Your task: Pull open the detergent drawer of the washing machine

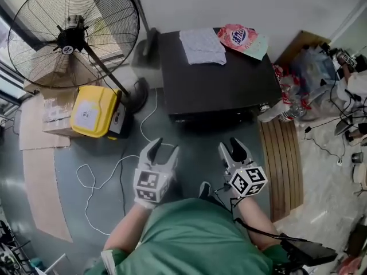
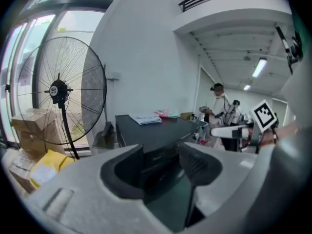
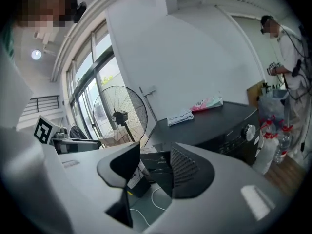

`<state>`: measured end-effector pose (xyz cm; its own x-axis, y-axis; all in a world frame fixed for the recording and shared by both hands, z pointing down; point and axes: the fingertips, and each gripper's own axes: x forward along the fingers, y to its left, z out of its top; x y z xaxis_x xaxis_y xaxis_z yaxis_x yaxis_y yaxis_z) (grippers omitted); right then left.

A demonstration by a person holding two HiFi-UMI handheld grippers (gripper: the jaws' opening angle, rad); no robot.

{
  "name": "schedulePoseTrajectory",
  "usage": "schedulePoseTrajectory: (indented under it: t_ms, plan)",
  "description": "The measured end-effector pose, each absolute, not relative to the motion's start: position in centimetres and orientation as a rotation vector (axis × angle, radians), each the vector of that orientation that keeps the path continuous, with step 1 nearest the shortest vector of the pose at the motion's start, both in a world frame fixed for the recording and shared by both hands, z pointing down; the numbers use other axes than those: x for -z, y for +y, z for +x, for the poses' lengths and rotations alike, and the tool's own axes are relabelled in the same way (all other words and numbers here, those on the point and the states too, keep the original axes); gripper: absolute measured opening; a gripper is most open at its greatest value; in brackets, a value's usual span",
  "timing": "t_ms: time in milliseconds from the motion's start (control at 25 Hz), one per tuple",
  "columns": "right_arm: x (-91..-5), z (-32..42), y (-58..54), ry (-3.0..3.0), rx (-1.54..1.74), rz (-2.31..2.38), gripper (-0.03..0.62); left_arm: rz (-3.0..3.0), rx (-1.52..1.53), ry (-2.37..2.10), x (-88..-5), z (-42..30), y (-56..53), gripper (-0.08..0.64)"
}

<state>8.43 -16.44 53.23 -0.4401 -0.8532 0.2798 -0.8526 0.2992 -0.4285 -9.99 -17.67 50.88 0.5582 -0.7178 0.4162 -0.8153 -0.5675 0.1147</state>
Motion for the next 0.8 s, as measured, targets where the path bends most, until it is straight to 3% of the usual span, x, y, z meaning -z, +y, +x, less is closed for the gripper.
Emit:
schedulePoseTrajectory:
  t_ms: [400,800]
  plan:
    - [-64.4,4.9,-22.7,2.06,1.318,-1.372,0.178,2.532,-0.593,-1.156,-52.9,-14.9,-21.9,0.229]
    - [-70.5,3.7,-28.5,1.857,1.304,-1.024,0.253,2.521,-0.703,-1.133,-54.8,-18.1,-23.7,0.228]
